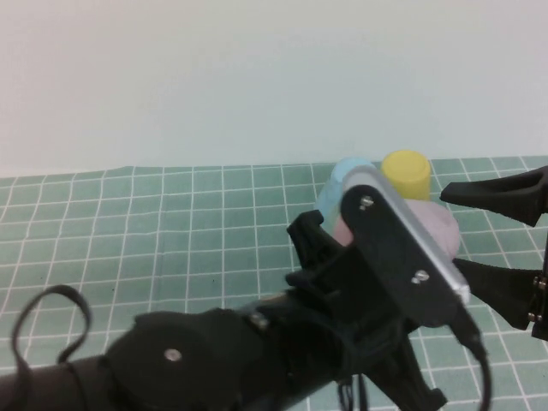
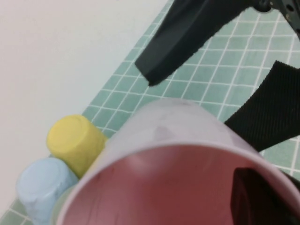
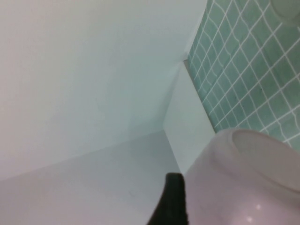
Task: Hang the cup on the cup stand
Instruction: Adjust the cup with two arms
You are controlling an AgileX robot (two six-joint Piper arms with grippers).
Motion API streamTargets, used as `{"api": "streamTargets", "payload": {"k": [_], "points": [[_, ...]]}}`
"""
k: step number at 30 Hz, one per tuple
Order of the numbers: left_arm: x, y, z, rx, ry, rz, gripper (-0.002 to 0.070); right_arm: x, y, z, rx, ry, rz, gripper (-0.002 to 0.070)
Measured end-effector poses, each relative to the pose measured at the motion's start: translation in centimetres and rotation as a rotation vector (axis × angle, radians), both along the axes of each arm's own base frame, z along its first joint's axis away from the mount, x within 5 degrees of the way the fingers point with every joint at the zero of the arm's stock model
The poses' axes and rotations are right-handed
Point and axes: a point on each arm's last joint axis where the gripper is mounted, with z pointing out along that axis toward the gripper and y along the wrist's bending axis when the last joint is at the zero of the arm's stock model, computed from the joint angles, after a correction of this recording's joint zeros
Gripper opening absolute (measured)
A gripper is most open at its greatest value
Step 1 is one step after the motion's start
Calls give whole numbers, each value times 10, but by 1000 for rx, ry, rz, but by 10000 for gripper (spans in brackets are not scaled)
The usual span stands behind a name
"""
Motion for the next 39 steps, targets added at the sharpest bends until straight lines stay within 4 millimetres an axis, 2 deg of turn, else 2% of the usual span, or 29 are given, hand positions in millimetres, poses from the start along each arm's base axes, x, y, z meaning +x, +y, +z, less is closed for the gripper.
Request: {"api": "streamTargets", "payload": {"k": [6, 12, 17, 31, 39], "points": [[-11, -14, 10, -10, -46, -7, 12, 2, -1, 0, 5, 10, -23, 608], [-10, -17, 13, -38, -60, 11, 12, 3, -2, 1, 19, 9, -39, 608], [-12, -19, 13, -46, -54, -13, 12, 4, -3, 1, -39, -76, -22, 608], [-6, -32, -6, 9, -72, -21, 12, 7, -6, -4, -108, -97, -34, 610], [-3, -33, -2, 4, -157, 0, 12, 7, -4, 2, -77, -131, -7, 682]]}}
